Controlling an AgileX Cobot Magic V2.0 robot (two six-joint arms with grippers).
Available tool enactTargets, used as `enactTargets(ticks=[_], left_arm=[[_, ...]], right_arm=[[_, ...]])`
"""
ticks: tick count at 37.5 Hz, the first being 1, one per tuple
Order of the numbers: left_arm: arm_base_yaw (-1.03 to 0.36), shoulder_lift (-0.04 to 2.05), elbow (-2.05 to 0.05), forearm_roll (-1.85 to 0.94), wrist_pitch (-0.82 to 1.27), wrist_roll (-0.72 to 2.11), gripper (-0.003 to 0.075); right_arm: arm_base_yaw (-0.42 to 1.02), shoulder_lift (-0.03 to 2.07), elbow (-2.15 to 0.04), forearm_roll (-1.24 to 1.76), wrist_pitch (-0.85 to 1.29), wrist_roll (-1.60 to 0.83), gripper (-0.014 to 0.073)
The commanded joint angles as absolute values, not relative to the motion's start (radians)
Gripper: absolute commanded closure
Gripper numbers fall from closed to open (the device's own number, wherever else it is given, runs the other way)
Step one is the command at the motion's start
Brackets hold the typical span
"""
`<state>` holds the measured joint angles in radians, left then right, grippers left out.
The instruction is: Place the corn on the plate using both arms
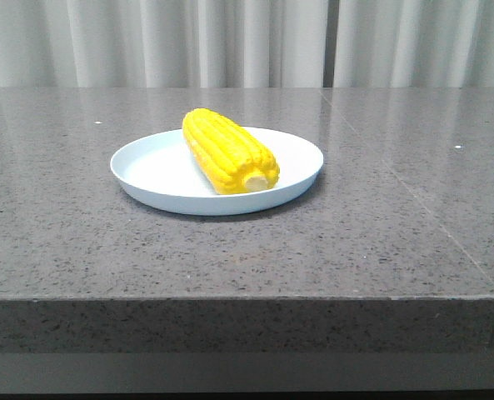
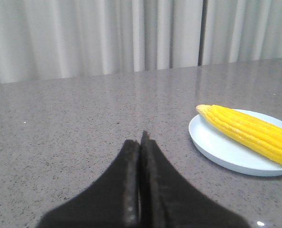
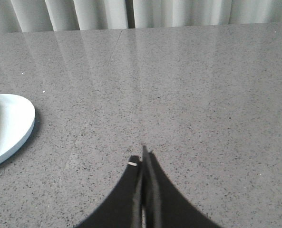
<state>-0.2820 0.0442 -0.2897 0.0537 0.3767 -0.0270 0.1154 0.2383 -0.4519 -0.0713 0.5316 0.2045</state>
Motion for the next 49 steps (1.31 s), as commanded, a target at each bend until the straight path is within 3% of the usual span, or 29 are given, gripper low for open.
enactTargets(ticks=[1, 14, 49], left_arm=[[-0.206, 0.058, -0.249, -0.006, 0.186, 0.014, 0.0741], [-0.009, -0.020, -0.002, -0.007, 0.010, 0.014, 0.0741], [0.001, -0.023, 0.032, -0.009, 0.027, 0.014, 0.0741]], right_arm=[[0.109, 0.247, -0.475, -0.085, 0.445, 0.201, 0.0664], [0.109, 0.248, -0.475, -0.085, 0.447, 0.201, 0.0664], [0.109, 0.248, -0.475, -0.085, 0.447, 0.201, 0.0664]])
